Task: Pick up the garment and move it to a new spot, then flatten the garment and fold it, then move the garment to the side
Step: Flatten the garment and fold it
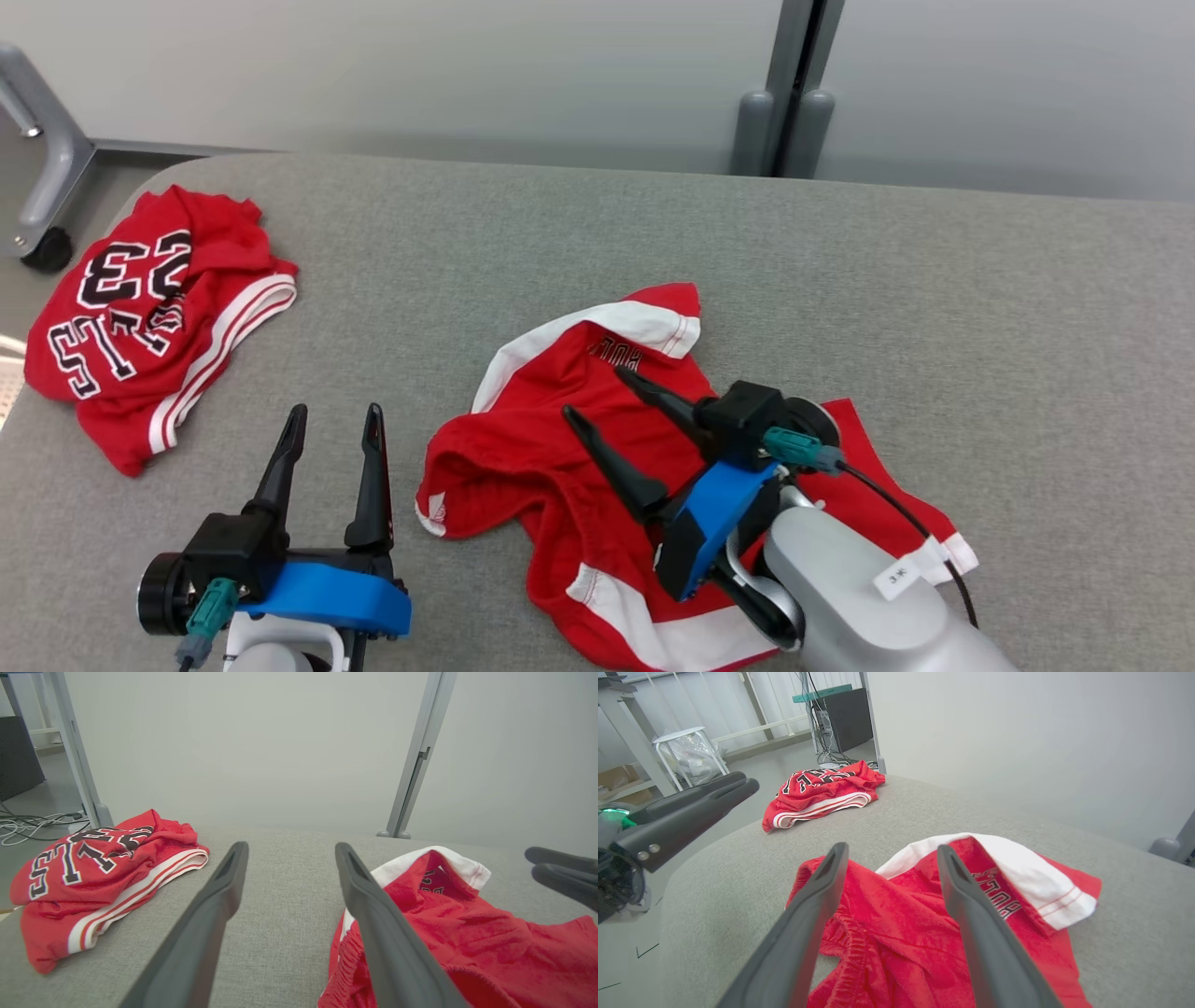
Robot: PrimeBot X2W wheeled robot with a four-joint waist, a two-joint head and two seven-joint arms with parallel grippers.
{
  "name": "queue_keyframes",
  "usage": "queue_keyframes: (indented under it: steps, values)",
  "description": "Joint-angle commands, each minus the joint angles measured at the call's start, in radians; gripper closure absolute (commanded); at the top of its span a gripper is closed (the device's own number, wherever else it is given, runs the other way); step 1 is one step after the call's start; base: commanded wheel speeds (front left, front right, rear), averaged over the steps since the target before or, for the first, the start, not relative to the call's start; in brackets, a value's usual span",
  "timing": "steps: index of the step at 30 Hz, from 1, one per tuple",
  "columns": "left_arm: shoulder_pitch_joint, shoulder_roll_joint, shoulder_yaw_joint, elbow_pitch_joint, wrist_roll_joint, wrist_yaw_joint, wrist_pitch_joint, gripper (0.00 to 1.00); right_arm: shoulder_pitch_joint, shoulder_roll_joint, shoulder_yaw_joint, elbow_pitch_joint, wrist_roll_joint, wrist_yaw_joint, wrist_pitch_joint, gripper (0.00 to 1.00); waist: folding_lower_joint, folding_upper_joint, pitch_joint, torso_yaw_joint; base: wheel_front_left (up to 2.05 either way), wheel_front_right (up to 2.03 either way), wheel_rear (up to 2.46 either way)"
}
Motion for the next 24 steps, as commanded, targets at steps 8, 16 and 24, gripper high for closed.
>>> queue_keyframes:
  steps: [8, 16, 24]
  values:
    - [0.055, 0.015, 0.028, 0.006, 0.021, -0.002, -0.003, 0.0, 0.254, -0.071, -0.396, -0.217, -0.178, 0.0, -0.004, 0.0, 0.0001, -0.0001, -0.066, -0.107, 0.0, 0.0, 0.0]
    - [0.092, 0.027, 0.037, 0.016, 0.035, -0.002, -0.003, 0.0, 0.472, -0.059, -0.627, -0.341, -0.282, 0.0, -0.004, 0.0, 0.0001, -0.0001, -0.091, -0.156, 0.0, 0.0, 0.0]
    - [0.119, 0.036, 0.04, 0.044, 0.054, -0.002, -0.003, 0.0, 0.598, -0.027, -0.713, -0.376, -0.327, 0.0, -0.004, 0.0, 0.0001, -0.0001, -0.116, -0.165, 0.0, 0.0, 0.0]
